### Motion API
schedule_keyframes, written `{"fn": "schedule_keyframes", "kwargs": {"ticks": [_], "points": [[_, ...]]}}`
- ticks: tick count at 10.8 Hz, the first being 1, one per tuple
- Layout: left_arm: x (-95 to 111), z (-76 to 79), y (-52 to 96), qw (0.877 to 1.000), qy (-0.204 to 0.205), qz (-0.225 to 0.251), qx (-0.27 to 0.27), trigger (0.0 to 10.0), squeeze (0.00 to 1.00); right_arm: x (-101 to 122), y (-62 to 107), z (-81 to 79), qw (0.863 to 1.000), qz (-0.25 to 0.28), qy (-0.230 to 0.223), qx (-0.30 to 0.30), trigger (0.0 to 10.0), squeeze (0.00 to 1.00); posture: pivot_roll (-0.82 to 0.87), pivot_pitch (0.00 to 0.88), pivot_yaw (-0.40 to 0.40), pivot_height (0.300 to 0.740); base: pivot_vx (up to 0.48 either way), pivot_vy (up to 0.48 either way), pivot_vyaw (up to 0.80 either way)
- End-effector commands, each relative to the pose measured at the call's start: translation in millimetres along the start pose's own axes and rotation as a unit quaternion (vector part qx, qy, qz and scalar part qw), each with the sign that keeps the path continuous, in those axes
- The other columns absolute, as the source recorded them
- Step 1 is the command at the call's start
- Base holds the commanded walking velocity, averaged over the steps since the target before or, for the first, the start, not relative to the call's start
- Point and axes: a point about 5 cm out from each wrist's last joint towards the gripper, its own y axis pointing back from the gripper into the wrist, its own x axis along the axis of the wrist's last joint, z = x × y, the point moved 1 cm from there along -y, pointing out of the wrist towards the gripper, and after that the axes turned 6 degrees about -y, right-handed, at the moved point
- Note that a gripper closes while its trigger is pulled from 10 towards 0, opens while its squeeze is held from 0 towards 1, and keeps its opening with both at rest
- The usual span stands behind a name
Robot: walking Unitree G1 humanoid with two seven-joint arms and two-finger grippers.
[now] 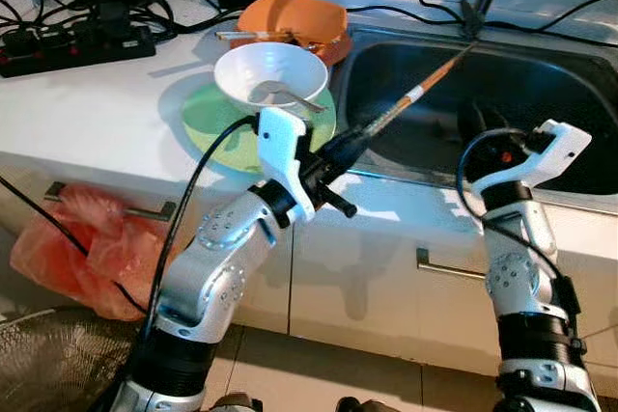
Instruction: Kitchen organization
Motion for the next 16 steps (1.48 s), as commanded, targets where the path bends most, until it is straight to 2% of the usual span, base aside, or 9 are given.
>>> {"fn": "schedule_keyframes", "kwargs": {"ticks": [1,2,3,4,5,7,8,10,16], "points": [[-2,1.8,-2.3,1.000,-0.008,-0.003,-0.003,10.0,0.00,10,-4.8,-2.7,1.000,0.012,-0.008,0.000,10.0,0.00,0.17,0.096,-0.025,0.740,0.000,0.000,0.00],[-4,1.9,-3.3,1.000,-0.019,-0.010,-0.003,10.0,0.00,14,-7.9,-4.1,0.999,0.021,-0.024,-0.005,10.0,0.41,0.17,0.096,-0.024,0.740,0.000,0.000,0.00],[-5,2.6,-3.9,1.000,-0.022,-0.011,-0.004,10.0,0.00,18,-8.8,-2.8,0.999,0.031,-0.033,-0.014,10.0,1.00,0.17,0.096,-0.024,0.740,0.000,0.000,0.00],[-7,2.7,-4.5,0.999,-0.033,-0.017,-0.003,10.0,0.00,18,-9.4,-2.7,0.999,0.028,-0.043,-0.016,10.0,1.00,0.17,0.096,-0.024,0.740,0.000,0.000,0.00],[-9,2.4,-5.3,0.999,-0.046,-0.021,-0.001,10.0,0.00,17,-10.1,-4.3,0.998,0.019,-0.050,-0.013,10.0,0.00,0.17,0.096,-0.024,0.740,0.000,0.000,0.00],[-13,4.0,-6.3,0.998,-0.054,-0.026,-0.003,10.0,0.00,14,-11.2,-7.4,0.997,0.006,-0.081,-0.010,10.0,0.00,0.17,0.094,-0.024,0.740,0.000,0.000,0.00],[-13,4.8,-6.2,0.998,-0.054,-0.026,-0.004,10.0,0.00,14,-11.4,-10.1,0.996,0.006,-0.093,-0.005,10.0,1.00,0.17,0.093,-0.023,0.740,0.000,0.000,0.00],[-13,5.5,-7.5,0.998,-0.057,-0.023,-0.005,10.0,0.00,10,-11.8,-14.1,0.994,-0.008,-0.111,-0.003,10.0,0.00,0.17,0.091,-0.023,0.740,0.000,0.000,0.00],[-14,9.0,-9.4,0.998,-0.058,-0.019,-0.019,10.0,0.00,-4,-12.6,-19.9,0.983,-0.043,-0.177,-0.009,10.0,0.00,0.18,0.090,-0.025,0.740,0.000,0.000,0.00]]}}
